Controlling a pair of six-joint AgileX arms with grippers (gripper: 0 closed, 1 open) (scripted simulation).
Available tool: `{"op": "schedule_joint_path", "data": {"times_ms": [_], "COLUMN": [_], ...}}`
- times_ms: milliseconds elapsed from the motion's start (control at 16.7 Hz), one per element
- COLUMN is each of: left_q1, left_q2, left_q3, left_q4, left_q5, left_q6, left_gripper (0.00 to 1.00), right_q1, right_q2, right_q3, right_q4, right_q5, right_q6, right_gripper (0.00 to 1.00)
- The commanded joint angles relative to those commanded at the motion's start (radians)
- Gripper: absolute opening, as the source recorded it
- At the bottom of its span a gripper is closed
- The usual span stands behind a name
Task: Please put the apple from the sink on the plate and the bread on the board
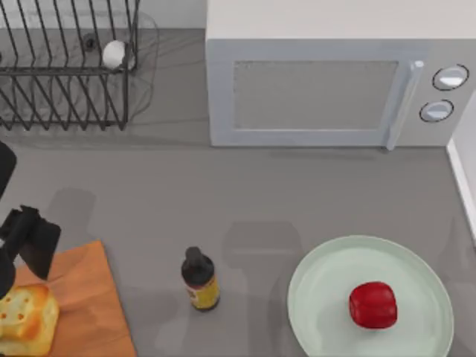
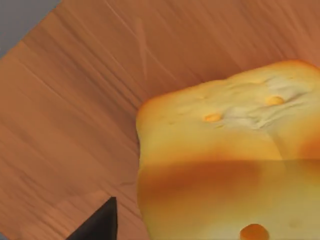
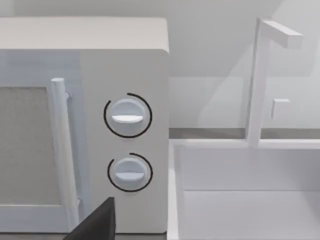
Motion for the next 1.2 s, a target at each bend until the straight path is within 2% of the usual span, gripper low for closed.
{"op": "schedule_joint_path", "data": {"times_ms": [300, 720, 900, 1200], "left_q1": [0.039, 0.09, 0.117, 0.151], "left_q2": [-0.293, -0.869, -1.088, -1.266], "left_q3": [-0.145, -0.405, -0.512, -0.677], "left_q4": [0.246, 0.584, 0.769, 0.922], "left_q5": [0.012, -0.005, -0.009, -0.019], "left_q6": [0.278, 0.946, 1.185, 1.399], "left_gripper": [1.0, 1.0, 1.0, 1.0], "right_q1": [0.0, 0.0, 0.0, 0.0], "right_q2": [0.0, 0.0, 0.0, 0.0], "right_q3": [0.0, 0.0, 0.0, 0.0], "right_q4": [0.0, 0.0, 0.0, 0.0], "right_q5": [0.0, 0.0, 0.0, 0.0], "right_q6": [0.0, 0.0, 0.0, 0.0], "right_gripper": [1.0, 1.0, 1.0, 1.0]}}
